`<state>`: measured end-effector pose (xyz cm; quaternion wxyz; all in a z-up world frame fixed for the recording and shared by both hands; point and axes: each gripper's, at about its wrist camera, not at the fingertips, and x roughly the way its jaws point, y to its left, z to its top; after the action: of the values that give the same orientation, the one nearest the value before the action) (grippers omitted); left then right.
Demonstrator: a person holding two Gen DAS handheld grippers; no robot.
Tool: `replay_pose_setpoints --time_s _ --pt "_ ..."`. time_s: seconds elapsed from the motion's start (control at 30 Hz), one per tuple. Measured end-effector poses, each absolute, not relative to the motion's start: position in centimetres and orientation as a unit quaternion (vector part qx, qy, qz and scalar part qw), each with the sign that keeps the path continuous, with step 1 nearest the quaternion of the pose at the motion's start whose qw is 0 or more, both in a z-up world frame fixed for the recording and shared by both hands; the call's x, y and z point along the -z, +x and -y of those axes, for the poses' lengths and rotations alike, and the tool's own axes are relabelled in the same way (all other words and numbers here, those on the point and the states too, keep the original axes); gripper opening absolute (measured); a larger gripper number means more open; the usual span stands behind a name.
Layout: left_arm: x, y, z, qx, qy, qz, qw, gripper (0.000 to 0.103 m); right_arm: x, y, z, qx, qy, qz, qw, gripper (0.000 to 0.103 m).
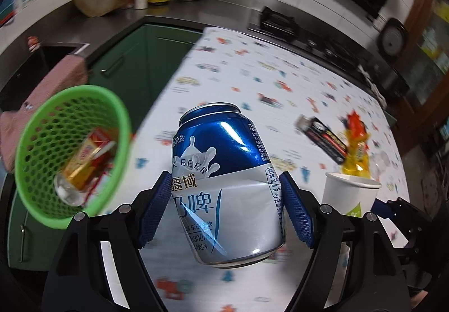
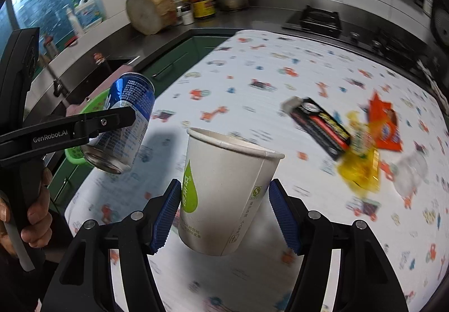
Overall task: Collect trash
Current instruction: 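Release the can into the green basket with left tool while right tool drops the cup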
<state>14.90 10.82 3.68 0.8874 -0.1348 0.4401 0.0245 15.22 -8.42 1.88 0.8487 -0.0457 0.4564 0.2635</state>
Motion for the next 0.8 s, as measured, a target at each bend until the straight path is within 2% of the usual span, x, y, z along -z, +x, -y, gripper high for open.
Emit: replay_pose_setpoints --time_s 0.47,0.8 --pt "-3.2 13.4 -25.0 -0.144 -0.163 -0.429 0.877 0.076 -2.1 16.5 -2.1 -0.321 -0.076 -0.453 0.828 0.063" --pt "-0.7 13.5 -32.7 -0.203 -0.181 -0.441 0.855 0.076 -1.7 17.4 -9.2 -0.358 -0.086 -0.457 0.810 0.063"
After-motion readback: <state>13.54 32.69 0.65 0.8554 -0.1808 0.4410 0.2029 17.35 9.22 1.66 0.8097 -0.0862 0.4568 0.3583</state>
